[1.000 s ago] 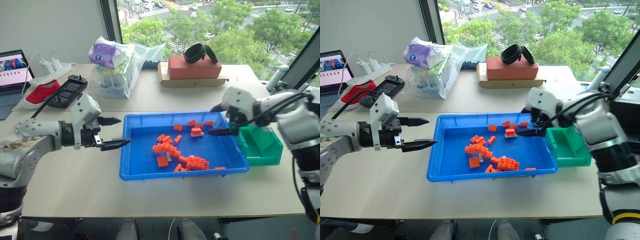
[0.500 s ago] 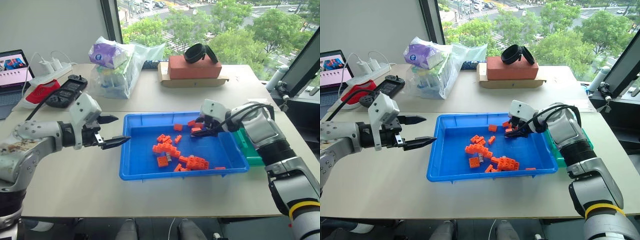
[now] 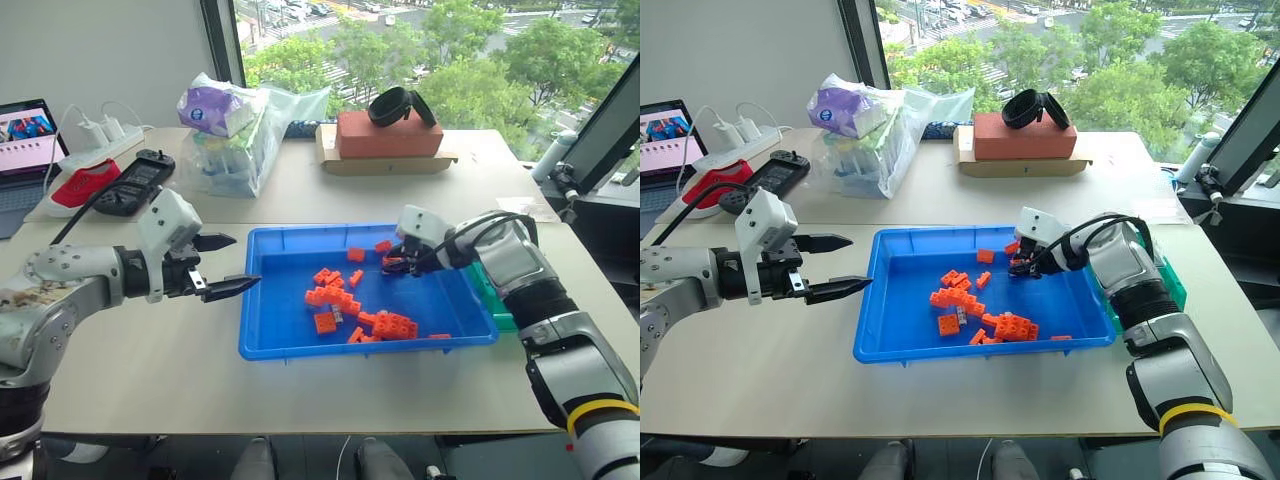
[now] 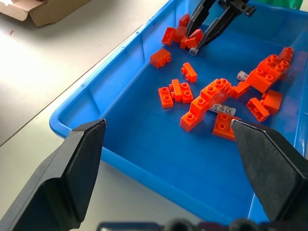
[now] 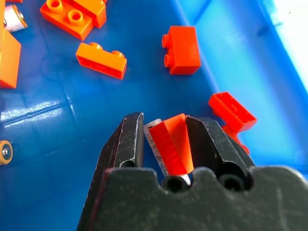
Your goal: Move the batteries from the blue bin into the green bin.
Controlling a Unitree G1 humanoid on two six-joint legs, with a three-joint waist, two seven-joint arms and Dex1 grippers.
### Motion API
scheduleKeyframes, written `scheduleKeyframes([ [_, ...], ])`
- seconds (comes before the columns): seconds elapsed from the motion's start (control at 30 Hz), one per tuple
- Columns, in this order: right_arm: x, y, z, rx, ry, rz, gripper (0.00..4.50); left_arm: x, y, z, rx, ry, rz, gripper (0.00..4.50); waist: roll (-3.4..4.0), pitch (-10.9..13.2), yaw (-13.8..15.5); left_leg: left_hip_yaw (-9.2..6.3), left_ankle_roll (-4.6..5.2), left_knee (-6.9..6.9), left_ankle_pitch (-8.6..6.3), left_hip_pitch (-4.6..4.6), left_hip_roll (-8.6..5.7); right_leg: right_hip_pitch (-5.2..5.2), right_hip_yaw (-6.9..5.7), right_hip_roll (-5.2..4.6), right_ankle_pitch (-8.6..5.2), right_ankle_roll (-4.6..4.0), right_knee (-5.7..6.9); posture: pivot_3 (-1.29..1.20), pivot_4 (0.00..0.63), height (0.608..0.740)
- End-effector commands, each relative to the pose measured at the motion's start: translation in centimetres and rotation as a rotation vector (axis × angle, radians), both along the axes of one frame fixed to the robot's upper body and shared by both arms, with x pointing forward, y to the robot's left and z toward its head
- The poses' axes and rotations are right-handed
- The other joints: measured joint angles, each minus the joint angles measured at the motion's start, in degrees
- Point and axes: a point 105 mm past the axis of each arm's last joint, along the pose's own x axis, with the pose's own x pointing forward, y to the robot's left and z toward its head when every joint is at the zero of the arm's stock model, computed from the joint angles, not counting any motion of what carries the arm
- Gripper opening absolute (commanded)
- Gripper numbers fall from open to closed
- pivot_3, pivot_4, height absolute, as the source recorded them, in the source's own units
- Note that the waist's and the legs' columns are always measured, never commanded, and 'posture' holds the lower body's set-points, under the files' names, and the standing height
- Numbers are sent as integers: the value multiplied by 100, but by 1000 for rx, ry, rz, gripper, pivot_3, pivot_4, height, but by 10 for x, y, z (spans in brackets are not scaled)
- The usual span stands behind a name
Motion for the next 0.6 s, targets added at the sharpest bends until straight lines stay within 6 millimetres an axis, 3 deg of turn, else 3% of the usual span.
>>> scheduleKeyframes([
  [0.03,7,-5,12,-2,-61,-17,1692,-3,1,10,9,-42,3,4500,0,0,6,0,0,0,0,0,0,0,0,0,0,0,0,0,150,740],
  [0.33,19,-27,21,-16,-125,-116,1692,-2,0,9,8,-45,1,4500,0,0,1,0,0,0,0,0,0,0,0,0,0,0,0,0,150,740],
  [0.6,15,-39,50,41,-149,-126,1692,-1,-2,8,8,-46,-8,4500,0,0,1,0,0,0,0,0,0,0,0,0,0,0,-1,0,150,740],
])
